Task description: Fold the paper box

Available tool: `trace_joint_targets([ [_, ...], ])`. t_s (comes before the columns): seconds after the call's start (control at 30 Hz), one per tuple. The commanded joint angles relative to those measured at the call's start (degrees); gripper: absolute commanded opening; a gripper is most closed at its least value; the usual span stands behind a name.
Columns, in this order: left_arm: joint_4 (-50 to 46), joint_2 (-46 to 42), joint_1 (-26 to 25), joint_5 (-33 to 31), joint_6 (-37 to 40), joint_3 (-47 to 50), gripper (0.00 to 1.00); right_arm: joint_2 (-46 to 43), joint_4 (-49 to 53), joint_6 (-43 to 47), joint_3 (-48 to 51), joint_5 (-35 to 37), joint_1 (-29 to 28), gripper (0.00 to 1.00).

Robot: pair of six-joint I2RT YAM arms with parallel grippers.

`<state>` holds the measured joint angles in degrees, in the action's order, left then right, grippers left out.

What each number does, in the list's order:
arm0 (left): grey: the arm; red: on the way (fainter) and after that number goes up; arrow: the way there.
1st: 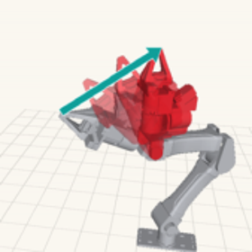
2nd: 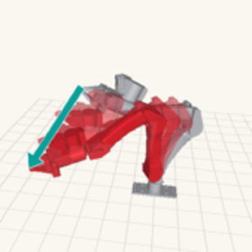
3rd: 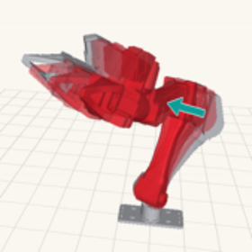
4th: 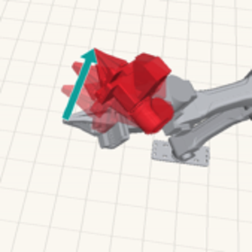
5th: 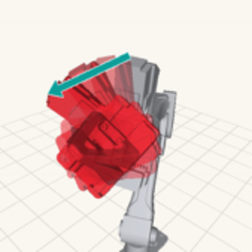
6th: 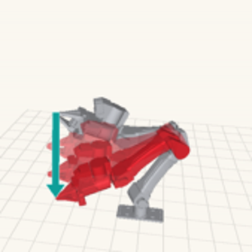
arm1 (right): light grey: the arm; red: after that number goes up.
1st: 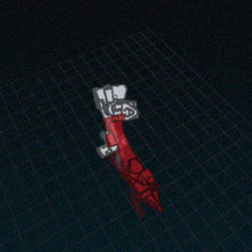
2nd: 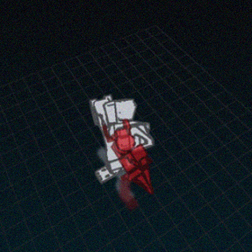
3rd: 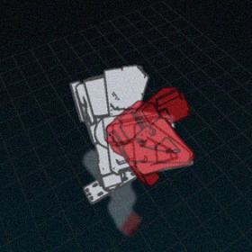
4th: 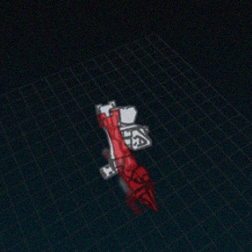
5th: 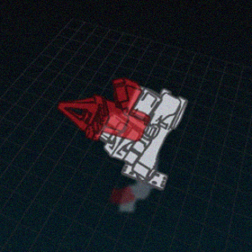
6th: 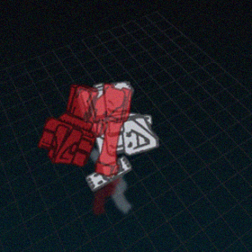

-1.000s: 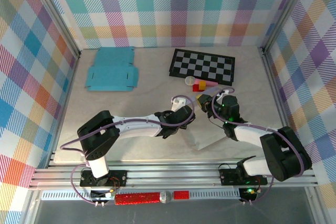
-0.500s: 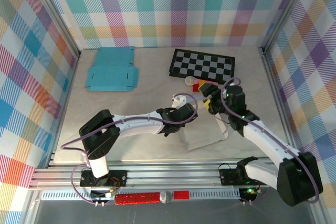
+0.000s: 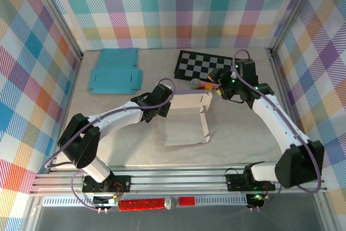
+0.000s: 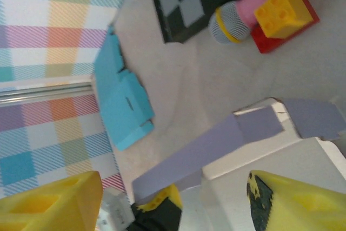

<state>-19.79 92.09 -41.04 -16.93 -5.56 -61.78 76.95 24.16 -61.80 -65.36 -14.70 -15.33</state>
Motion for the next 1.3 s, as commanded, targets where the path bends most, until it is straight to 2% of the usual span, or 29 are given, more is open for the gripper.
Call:
trace_joint_targets([
  [0.0,-1.17,1.39,0.51,4.48,3.42,-2.34,0.0,2.84,1.73,1.89,-2.56,-2.34,-0.1,0.7],
  [0.17,-1.91,3.09,0.61,4.87,2.89,-3.74,0.0,8.24,4.05,3.28,-5.21,-2.04,-0.48,0.68],
  [0.43,-1.89,3.41,0.61,5.1,2.55,-4.03,0.0,11.29,7.44,5.64,-6.12,-0.86,-1.11,0.66],
  [0.9,-1.31,3.69,0.69,5.41,1.83,-4.51,0.0,14.61,7.59,6.24,-9.65,-5.76,-2.85,0.66],
  [1.13,-2.09,1.45,3.21,7.38,1.04,-4.05,0.0,9.92,11.72,12.05,-11.22,-2.85,-1.79,0.66],
  [1.2,-2.05,0.19,4.84,10.32,1.35,-3.89,0.0,7.9,12.49,14.58,-11.19,-2.94,-0.28,0.66],
  [1.27,-2.08,-0.91,6.62,14.47,2.2,-3.92,0.0,4.53,8.76,17.53,-8.94,-4.89,2.23,0.66],
])
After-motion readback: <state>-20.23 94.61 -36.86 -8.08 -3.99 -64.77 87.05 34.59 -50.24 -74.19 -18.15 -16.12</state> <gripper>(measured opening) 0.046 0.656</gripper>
